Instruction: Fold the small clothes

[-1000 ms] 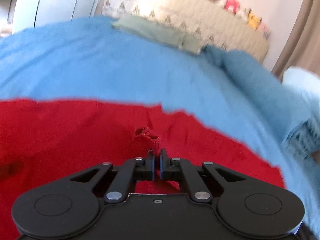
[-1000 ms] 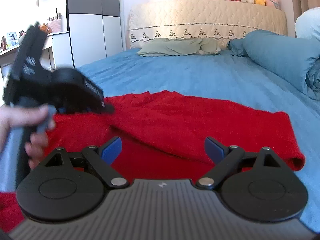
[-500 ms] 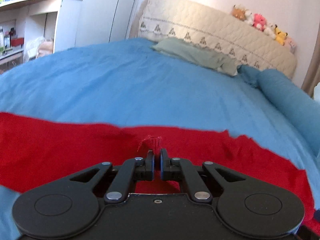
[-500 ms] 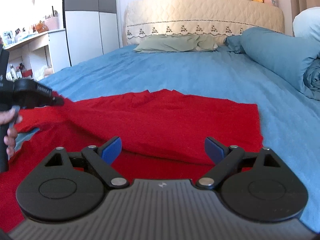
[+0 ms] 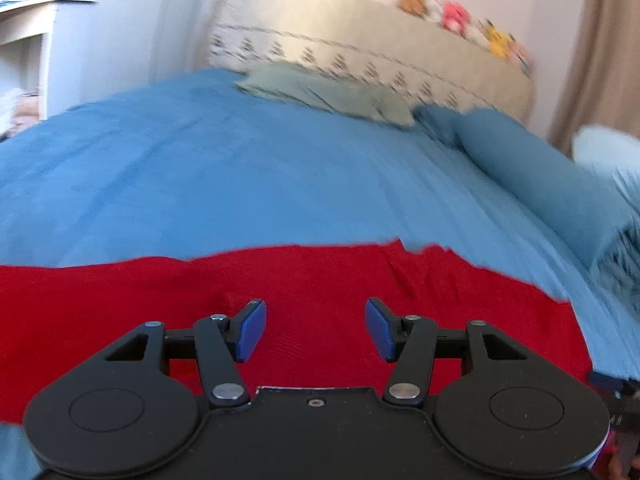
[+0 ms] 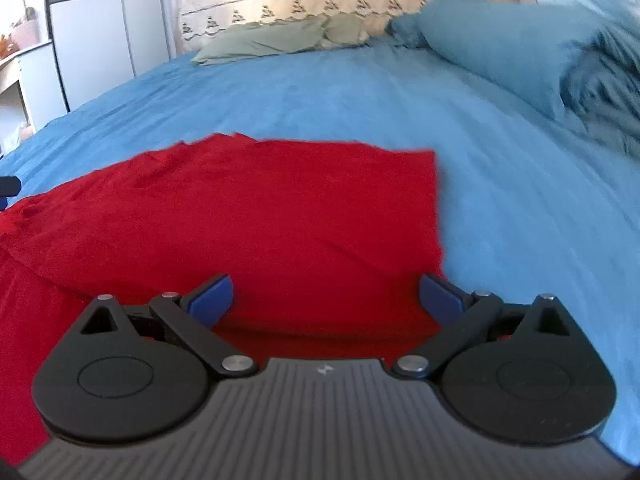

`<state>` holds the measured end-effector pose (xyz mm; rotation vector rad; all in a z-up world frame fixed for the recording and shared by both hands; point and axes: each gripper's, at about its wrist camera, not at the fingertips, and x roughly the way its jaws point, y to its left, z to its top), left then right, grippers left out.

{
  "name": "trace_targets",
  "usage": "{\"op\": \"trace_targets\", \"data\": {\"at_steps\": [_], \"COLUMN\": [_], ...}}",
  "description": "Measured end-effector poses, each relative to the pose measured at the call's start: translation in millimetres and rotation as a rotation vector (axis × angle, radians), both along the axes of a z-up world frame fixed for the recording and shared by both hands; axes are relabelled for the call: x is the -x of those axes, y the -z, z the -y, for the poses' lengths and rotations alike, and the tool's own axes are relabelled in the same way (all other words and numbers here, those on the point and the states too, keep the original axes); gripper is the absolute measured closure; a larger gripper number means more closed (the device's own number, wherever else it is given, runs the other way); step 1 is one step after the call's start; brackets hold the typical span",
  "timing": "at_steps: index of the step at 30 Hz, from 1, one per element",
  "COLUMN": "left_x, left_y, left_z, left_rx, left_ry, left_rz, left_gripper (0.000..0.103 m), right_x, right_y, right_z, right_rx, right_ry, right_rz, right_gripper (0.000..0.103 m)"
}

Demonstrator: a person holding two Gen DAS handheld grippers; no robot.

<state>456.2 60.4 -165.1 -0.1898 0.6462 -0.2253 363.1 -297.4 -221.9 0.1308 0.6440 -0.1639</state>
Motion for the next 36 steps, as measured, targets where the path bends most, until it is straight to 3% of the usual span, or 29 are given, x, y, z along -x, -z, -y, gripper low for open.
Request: {"op": "trace_targets", "data": {"at_steps": [2,6,9,20,24,27,29,32,36], "left_x": [-12.2,-32.2,-46.4,-46.5,-31.7,-7.3,16.4,55.4,95.5], "left_y": [6.6,18.4,30.6,31.3,4.1,-29.8,-57.6,-98.1,-132.6], "left_z": [6.4,11.2,10.2,8.0,-3.8,-21.3,-34.9,-55.7,-89.2], "left_rx": [-0.02,-0.084,-0.113,-0.155,-0.164,-0.146,-0.138,-0.131,-0.116], "left_ry": [0.052,0.06,0.056,0.028,-0.03,-0.076,-0.129,-0.176,-0.23], "left_rz": [-0.034,-0.049,-0.093,-0.095,-0.069,-0.026,0.025,0.111,0.136], "left_gripper": [0.042,0.037,0.037,0.034,0.03,0.017,0.0,0.0,0.0], "right_x": [3.3,5.9,2.4,10.1,25.3,42.8,52.7,65.8,74.5], "right_y": [-0.9,-9.4,-3.5,-0.6,-18.3,-50.9,-78.4,-118.2,-160.6], "right_z": [5.4,2.5,2.7,10.7,12.6,2.8,-9.2,-31.1,-68.2], "right_rx": [-0.01,-0.003,0.005,0.026,0.019,0.039,0.063,0.08,0.054], "right_ry": [-0.019,-0.04,-0.034,-0.01,0.006,-0.016,-0.039,-0.073,-0.112], "right_rz": [0.005,0.055,0.035,0.01,0.047,0.108,0.15,0.213,0.25], "right_gripper": [0.0,0.0,0.0,0.0,0.0,0.0,0.0,0.0,0.0]}}
